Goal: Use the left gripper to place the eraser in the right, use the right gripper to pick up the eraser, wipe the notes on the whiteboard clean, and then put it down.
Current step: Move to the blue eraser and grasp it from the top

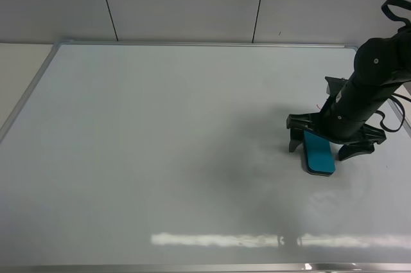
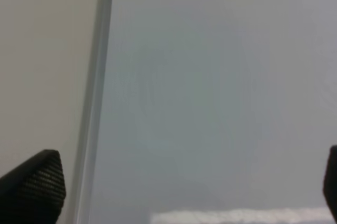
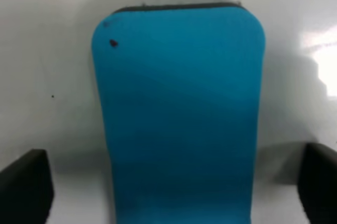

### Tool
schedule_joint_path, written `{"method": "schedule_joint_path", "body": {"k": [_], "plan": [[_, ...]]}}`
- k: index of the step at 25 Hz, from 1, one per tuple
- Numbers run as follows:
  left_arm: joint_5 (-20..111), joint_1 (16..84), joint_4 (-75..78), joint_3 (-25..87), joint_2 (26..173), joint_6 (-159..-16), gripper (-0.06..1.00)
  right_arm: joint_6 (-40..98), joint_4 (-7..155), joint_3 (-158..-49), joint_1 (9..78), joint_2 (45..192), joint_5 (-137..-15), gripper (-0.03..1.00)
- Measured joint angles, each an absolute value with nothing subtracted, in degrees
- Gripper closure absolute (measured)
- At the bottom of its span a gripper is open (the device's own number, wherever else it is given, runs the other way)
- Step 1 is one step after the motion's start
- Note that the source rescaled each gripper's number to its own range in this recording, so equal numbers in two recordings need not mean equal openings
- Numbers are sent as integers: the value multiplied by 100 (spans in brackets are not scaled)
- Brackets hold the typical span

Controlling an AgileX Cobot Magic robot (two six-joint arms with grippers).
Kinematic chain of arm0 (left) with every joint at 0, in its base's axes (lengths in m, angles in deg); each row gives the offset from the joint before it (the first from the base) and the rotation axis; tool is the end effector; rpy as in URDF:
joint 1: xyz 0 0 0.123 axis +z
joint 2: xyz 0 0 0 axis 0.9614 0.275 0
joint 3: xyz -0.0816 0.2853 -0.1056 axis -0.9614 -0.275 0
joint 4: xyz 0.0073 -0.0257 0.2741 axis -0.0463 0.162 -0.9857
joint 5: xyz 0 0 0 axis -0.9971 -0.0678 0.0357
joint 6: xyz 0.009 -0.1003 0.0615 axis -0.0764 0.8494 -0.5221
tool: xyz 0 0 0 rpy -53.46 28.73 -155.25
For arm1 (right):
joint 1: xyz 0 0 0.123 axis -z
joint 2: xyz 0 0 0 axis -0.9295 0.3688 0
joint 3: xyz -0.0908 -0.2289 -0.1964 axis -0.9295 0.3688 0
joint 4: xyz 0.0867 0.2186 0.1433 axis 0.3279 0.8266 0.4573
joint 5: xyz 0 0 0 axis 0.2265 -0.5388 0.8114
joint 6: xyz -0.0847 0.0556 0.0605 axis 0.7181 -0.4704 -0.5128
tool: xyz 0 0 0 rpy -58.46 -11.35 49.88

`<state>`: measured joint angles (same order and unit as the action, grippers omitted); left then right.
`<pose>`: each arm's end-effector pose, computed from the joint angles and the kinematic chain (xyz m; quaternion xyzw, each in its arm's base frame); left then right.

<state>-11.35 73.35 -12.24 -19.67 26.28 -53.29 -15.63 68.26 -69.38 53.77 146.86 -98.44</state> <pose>0.0087 -0.0002 0.2792 0.0051 0.8481 -0.0032 0.5298 0.2965 0.0799 0.1069 0.0767 0.9942 0.0345 0.0664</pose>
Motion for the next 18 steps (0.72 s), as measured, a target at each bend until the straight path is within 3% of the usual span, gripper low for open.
{"method": "schedule_joint_path", "body": {"k": [2,3,4,18], "plan": [[-1135,7335,-1224,-1967,2628,-5329,-6,-1563,6826,-6938,5377,14686,-9884,57],[-1135,7335,-1224,-1967,2628,-5329,-6,-1563,6826,-6938,5377,14686,-9920,86],[-1135,7335,-1224,-1967,2628,-5329,-6,-1571,6826,-6938,5377,14686,-9979,97],[-1135,7335,-1224,-1967,2628,-5329,-6,-1268,6779,-7413,5377,14692,-10446,94]]}}
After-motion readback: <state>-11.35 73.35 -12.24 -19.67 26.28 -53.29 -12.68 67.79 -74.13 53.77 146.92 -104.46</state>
